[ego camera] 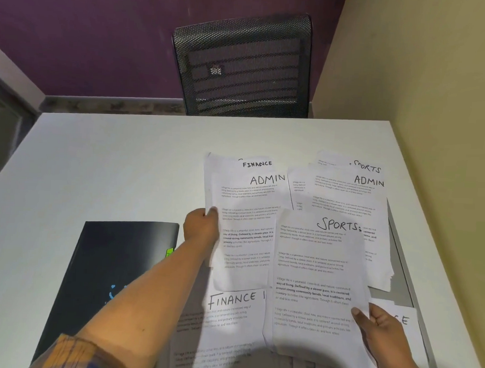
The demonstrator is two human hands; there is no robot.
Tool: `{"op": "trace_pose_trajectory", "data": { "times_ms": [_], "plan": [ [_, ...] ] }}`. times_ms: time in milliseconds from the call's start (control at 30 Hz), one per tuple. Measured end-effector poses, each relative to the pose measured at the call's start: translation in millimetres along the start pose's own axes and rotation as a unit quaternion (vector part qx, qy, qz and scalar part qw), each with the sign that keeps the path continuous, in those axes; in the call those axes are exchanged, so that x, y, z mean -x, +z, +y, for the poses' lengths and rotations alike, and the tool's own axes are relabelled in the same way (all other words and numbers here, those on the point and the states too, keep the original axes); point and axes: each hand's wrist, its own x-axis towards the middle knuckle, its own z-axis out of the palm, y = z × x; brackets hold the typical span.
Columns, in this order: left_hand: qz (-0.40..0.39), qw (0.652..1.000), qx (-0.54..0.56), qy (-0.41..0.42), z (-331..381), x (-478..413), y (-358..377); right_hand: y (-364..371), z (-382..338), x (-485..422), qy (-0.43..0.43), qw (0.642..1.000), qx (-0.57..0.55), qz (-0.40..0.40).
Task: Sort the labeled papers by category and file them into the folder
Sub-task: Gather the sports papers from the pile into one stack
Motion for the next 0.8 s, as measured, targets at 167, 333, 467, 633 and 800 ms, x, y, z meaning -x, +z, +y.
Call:
{"op": "trace_pose_trajectory", "data": {
  "times_ms": [167, 333, 467, 633, 800],
  "plan": [
    [0.026, 0.999, 0.037, 0.022, 0.3, -6.1, -11.9, 2.3, -11.0, 11.6, 0.001, 1.0, -0.018, -0.008],
    [0.052, 0.996, 0.055, 0.042, 8.7, -9.6, -22.0, 1.6, -11.9, 9.0, 0.008, 1.0, -0.006, -0.003],
    [0.077, 0.993, 0.069, 0.065, 11.3, -10.8, -29.7, 3.3, -12.9, 8.4, 0.018, 1.0, 0.002, -0.005],
    [0.088, 0.994, 0.02, 0.069, 15.5, -8.5, -43.5, 3.3, -14.2, 12.8, 0.024, 1.0, -0.006, -0.002],
    [0.079, 0.99, -0.051, 0.101, 19.9, -4.1, -56.2, 3.7, -15.5, 16.7, 0.024, 1.0, 0.0, 0.006]
  ]
}}
